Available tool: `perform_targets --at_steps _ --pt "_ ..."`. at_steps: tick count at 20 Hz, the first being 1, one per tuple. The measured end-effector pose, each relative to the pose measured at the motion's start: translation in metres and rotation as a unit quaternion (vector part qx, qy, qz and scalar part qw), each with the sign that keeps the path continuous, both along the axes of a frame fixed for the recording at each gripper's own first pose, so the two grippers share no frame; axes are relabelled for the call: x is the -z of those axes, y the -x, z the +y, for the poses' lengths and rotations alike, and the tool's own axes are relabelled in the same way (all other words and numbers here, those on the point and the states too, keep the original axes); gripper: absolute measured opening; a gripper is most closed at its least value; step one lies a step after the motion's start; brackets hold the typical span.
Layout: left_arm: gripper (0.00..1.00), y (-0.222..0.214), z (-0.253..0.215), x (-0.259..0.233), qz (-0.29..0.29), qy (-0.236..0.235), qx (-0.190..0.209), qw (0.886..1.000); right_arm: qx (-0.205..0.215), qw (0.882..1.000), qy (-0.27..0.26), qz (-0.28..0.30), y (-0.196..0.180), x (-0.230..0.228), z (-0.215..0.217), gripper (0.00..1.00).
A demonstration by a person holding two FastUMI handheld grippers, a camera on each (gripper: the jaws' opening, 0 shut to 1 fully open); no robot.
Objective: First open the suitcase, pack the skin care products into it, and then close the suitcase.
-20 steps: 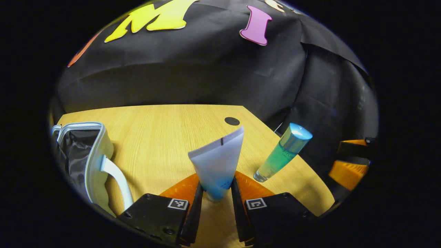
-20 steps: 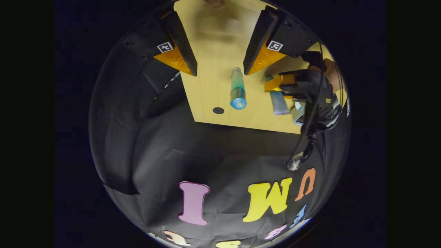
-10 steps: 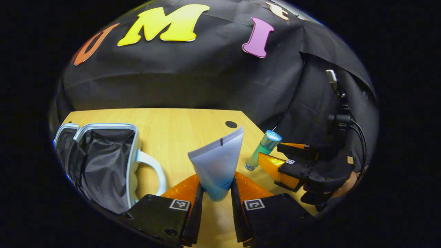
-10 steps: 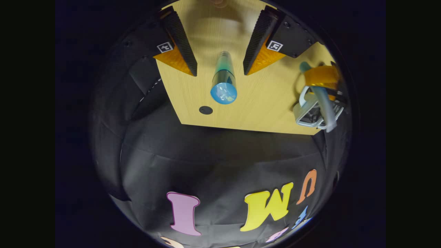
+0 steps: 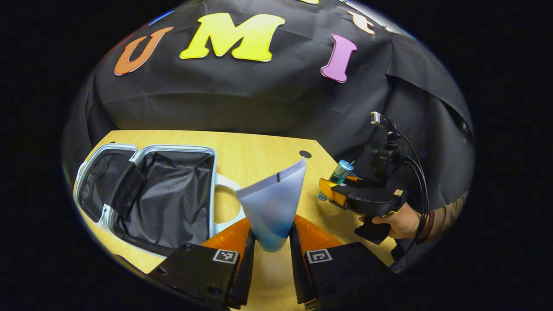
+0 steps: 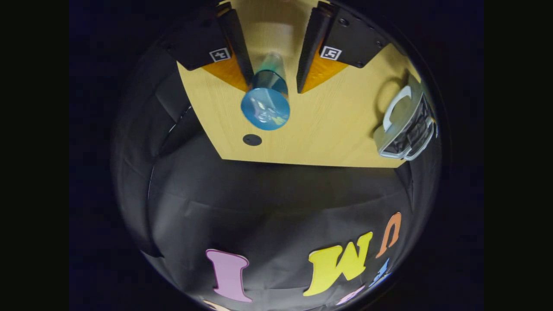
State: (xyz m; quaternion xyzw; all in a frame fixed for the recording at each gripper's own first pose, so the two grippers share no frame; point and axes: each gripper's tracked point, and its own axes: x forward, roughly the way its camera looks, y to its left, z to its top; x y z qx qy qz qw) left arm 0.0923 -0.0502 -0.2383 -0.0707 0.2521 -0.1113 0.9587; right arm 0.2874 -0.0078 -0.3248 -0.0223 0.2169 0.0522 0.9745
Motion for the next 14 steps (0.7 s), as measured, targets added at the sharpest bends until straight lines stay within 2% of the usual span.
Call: perform_targets --at_steps 3,4,8,12,14 --pt "0.43 0.015 0.026 -0.004 0.002 0.000 -0.019 1.000 0.005 1.000 -0.013 0.011 0.001 0.001 0.005 0.39" --pt "0.43 0.018 0.036 -0.006 0.003 -0.001 -0.028 1.000 0.002 1.000 -0.007 0.009 0.001 0.001 0.006 0.36" --pt "0.43 0.020 0.081 -0.017 0.004 -0.002 -0.064 0.998 0.007 0.999 -0.017 0.029 0.014 -0.001 0.011 0.36" --pt "0.43 0.016 0.124 -0.025 0.004 -0.002 -0.085 0.996 0.012 0.999 -0.028 0.030 0.047 -0.024 0.015 0.34" --pt "0.43 0.011 0.143 -0.023 0.014 0.000 -0.089 0.996 0.013 0.999 -0.041 0.033 0.067 -0.039 0.020 0.36"
